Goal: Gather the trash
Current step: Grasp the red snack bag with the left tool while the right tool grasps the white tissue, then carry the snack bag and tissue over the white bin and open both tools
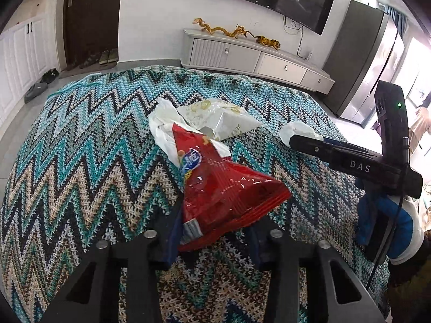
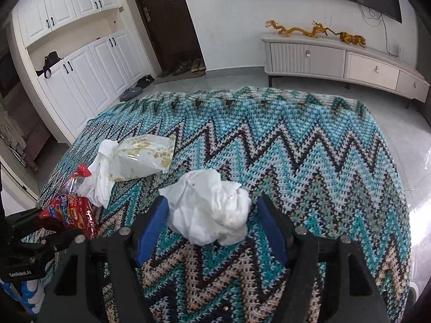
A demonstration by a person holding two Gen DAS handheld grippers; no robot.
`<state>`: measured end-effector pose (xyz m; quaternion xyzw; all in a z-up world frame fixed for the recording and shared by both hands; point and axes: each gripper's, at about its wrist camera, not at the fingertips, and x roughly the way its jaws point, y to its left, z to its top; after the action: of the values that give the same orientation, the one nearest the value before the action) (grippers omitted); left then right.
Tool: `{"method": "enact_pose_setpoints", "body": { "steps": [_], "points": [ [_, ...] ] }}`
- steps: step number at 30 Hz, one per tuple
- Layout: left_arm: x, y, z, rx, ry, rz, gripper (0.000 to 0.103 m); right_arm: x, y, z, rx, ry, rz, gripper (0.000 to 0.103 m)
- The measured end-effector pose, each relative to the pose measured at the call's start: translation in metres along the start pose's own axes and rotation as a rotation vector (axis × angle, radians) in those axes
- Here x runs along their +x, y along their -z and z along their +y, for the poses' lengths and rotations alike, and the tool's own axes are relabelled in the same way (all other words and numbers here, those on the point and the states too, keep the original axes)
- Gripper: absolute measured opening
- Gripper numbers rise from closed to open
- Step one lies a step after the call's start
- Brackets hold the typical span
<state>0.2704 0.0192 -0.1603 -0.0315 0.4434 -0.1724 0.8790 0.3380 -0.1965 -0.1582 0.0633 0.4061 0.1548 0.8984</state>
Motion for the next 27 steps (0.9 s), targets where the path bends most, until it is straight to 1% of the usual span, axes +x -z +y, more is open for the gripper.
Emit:
{"method": "enact_pose_setpoints", "body": {
  "steps": [2, 3, 5, 6, 7, 8, 13, 18, 20, 23, 27],
  "points": [
    [-0.002, 0.005, -0.001, -0.003, 0.011, -0.005, 0.029, -0.003, 0.001, 0.0, -0.001, -0.014, -0.011, 0.04],
    [-0.004, 0.006, -0.001, -0.005, 0.018, -0.009, 0.028, -0.005, 0.002, 0.001, -0.003, -0.021, -0.015, 0.036],
    [-0.01, 0.011, -0.002, -0.018, 0.03, -0.02, 0.024, -0.009, 0.004, 0.002, -0.012, -0.024, -0.016, 0.022],
    [-0.014, 0.013, -0.002, -0.026, 0.039, -0.027, 0.023, -0.012, 0.007, 0.002, -0.017, -0.025, -0.019, 0.02],
    [-0.017, 0.015, -0.001, -0.034, 0.05, -0.031, 0.02, -0.016, 0.01, 0.003, -0.022, -0.024, -0.024, 0.019],
    [-0.021, 0.018, -0.001, -0.041, 0.06, -0.031, 0.014, -0.021, 0.013, 0.004, -0.026, -0.025, -0.028, 0.018],
    [-0.047, 0.03, -0.007, -0.025, 0.064, -0.046, 0.012, -0.054, 0.031, 0.009, -0.023, -0.043, -0.056, 0.018],
    [-0.078, 0.034, -0.02, 0.01, 0.065, -0.075, 0.011, -0.103, 0.046, 0.009, -0.017, -0.045, -0.104, 0.018],
    [-0.088, 0.031, -0.031, 0.038, 0.073, -0.086, 0.011, -0.125, 0.054, 0.002, -0.001, -0.041, -0.127, 0.018],
    [-0.099, 0.027, -0.057, 0.098, 0.099, -0.093, 0.011, -0.16, 0.069, -0.015, 0.035, -0.01, -0.163, 0.018],
    [-0.1, 0.023, -0.107, 0.188, 0.151, -0.081, 0.011, -0.207, 0.095, -0.049, 0.103, 0.064, -0.203, 0.018]
  ]
}}
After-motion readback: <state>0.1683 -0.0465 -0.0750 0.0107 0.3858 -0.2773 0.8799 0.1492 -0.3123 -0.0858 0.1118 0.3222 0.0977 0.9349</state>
